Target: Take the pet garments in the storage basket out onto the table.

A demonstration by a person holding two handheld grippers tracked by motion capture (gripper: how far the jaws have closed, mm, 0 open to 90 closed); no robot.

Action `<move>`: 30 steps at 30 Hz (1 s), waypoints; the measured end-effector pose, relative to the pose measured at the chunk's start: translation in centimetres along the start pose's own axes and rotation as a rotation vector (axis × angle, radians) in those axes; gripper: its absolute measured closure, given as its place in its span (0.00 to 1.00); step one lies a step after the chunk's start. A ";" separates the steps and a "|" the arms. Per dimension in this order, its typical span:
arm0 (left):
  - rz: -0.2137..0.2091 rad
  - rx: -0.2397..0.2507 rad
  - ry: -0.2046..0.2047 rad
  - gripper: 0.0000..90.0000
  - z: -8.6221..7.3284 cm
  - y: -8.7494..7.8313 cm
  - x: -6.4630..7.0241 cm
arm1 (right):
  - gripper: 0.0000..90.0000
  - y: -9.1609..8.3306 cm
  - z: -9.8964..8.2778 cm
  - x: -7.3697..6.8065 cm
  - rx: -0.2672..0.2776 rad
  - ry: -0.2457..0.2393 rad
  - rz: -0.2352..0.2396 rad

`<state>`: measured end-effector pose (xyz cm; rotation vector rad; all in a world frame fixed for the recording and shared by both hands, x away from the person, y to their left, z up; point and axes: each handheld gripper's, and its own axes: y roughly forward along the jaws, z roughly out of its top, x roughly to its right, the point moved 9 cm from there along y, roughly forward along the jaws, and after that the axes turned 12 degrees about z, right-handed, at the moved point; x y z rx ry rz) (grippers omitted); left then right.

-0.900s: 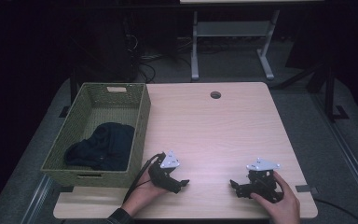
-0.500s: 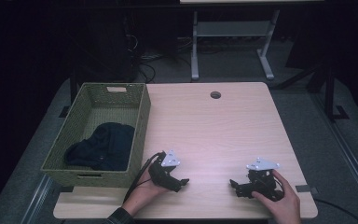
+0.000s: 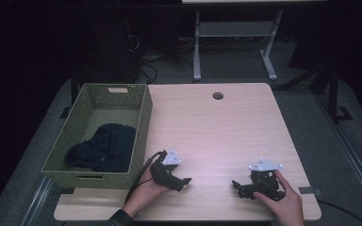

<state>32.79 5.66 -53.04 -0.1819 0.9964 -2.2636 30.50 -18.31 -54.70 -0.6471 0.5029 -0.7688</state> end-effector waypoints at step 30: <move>0.017 0.075 -0.025 0.15 2.8 -2.2 -1.4 | 0.00 0.0 0.0 0.0 0.001 0.000 0.000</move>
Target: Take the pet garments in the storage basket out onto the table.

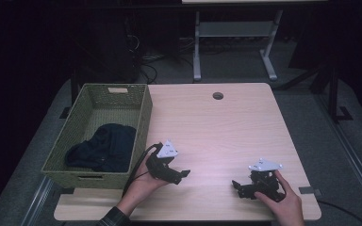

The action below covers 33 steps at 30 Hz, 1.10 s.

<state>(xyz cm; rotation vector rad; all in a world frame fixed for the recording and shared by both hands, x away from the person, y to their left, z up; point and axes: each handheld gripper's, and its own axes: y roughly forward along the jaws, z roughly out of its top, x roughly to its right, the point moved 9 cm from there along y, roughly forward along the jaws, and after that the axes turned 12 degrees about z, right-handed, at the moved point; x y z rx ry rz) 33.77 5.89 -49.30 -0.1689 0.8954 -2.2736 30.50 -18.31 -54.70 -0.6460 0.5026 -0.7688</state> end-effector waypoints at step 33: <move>-0.023 0.032 -0.016 0.15 4.2 -2.5 -1.5 | 0.00 0.0 0.0 0.0 0.001 0.000 0.000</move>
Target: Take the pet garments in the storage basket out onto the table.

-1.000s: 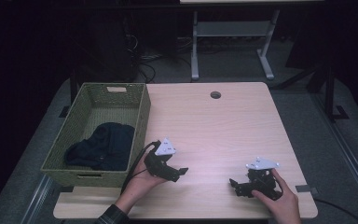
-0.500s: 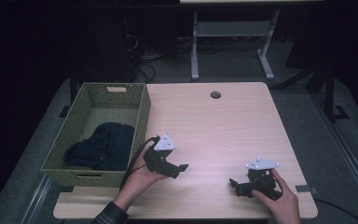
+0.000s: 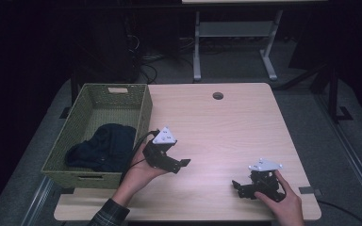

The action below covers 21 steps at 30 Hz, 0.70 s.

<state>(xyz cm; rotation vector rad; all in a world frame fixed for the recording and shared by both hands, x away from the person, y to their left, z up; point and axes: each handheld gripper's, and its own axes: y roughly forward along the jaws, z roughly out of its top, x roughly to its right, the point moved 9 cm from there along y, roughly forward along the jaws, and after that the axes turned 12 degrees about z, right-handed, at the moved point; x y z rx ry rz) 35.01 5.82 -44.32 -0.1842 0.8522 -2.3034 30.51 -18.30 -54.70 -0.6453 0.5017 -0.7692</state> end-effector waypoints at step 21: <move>0.007 0.018 0.005 0.15 2.3 -1.6 -2.6 | 0.01 0.0 0.0 0.0 0.001 -0.001 0.001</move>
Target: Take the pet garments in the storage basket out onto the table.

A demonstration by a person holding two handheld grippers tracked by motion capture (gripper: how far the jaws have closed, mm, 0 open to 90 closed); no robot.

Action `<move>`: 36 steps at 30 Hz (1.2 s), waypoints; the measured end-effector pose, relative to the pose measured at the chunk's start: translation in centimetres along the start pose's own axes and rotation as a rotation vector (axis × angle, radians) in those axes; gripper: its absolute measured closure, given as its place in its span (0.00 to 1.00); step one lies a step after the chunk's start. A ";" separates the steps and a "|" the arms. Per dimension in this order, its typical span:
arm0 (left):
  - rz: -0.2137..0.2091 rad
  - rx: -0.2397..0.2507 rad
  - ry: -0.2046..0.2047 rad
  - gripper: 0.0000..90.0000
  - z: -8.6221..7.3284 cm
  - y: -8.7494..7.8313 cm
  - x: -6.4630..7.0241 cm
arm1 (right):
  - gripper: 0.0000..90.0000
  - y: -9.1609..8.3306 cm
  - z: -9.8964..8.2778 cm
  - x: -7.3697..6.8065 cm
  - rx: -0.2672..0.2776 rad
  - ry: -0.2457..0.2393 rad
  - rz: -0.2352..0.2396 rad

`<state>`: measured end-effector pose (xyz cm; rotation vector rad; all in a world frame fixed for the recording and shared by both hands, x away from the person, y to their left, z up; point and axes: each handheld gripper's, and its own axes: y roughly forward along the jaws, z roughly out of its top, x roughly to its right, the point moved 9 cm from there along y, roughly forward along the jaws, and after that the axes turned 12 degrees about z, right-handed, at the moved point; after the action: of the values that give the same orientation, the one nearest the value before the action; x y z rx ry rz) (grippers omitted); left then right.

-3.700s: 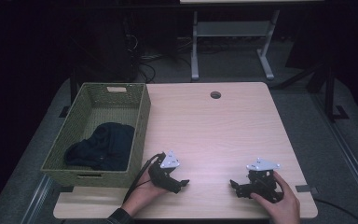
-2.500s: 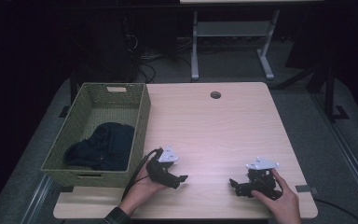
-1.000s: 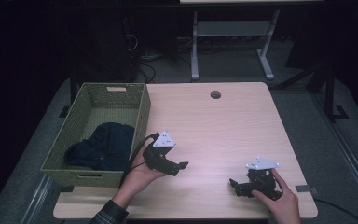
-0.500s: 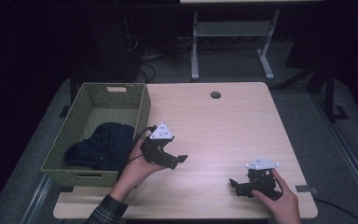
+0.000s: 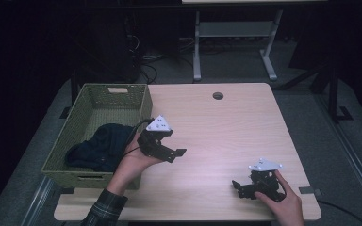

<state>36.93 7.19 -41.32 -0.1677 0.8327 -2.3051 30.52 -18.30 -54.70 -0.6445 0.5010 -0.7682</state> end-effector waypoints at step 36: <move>0.181 0.001 -0.150 0.17 -3.8 -5.9 -10.5 | 0.00 0.0 0.0 0.0 -0.001 -0.002 -0.001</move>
<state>40.50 19.15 -39.65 -0.2514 0.7393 -2.0958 30.53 -18.32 -54.68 -0.6459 0.4992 -0.7679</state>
